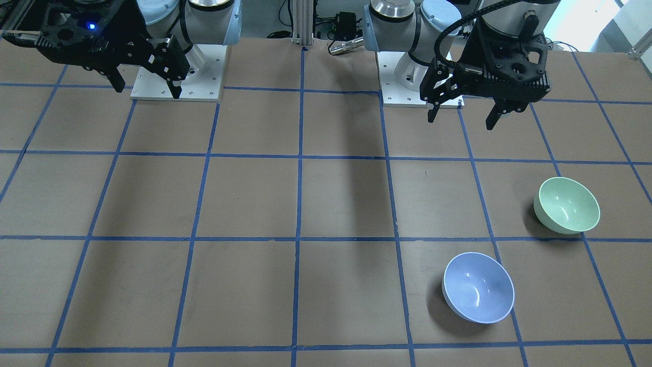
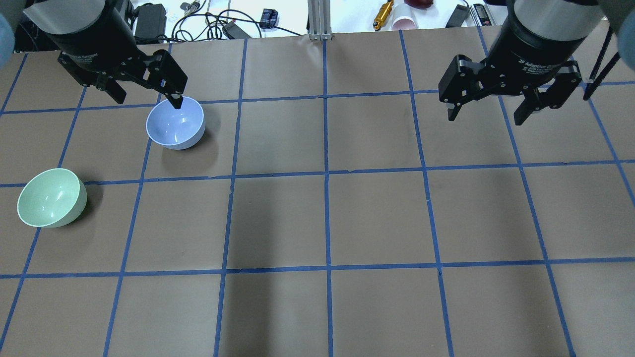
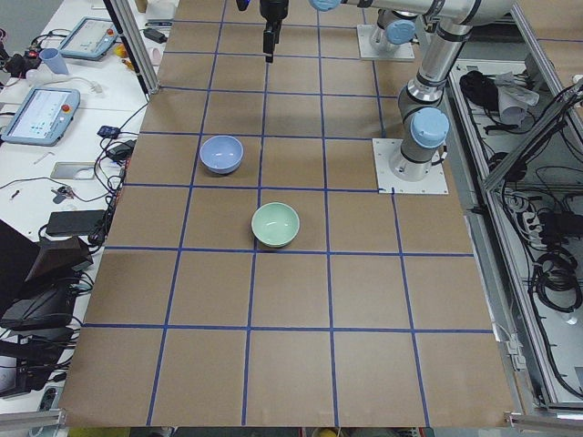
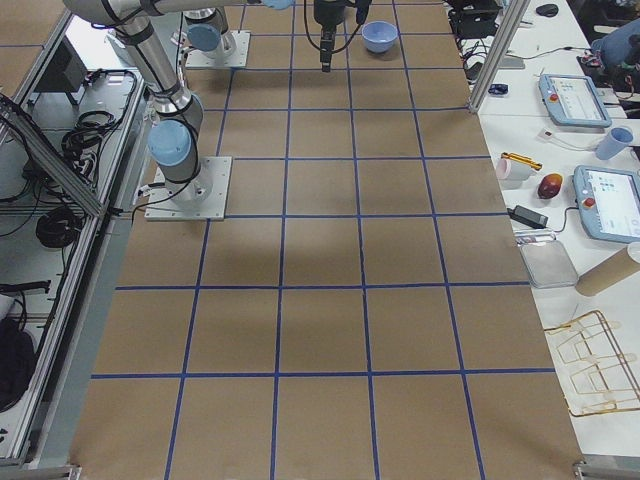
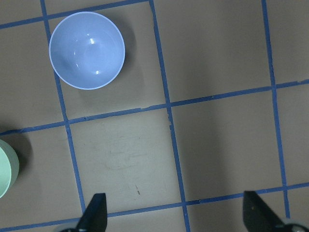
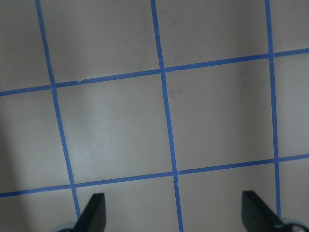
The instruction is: Stack green bowl on blue bowl
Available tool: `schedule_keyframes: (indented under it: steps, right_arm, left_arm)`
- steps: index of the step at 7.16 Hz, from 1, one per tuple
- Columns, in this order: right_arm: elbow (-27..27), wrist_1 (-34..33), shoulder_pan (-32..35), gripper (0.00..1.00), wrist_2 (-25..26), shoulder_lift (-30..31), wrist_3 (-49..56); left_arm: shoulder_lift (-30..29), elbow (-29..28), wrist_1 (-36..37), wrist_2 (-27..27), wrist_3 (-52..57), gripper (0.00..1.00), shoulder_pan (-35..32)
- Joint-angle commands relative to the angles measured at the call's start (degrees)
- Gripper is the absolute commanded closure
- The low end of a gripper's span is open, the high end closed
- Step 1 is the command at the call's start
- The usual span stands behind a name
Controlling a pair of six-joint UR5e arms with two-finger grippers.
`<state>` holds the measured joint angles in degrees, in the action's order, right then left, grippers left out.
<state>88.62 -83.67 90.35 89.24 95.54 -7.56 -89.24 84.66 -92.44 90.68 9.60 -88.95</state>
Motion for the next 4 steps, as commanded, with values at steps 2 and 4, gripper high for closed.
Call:
schedule_keyframes:
  steps: [2,4]
  right_arm:
    - [0.0,0.1,0.0,0.00,0.1,0.0,0.0]
    - [0.0,0.1,0.0,0.00,0.1,0.0,0.0]
  left_arm:
    - [0.2,0.0,0.0,0.1,0.1,0.00,0.2]
    - [0.2,0.1,-0.1,0.3,0.1,0.00,0.3]
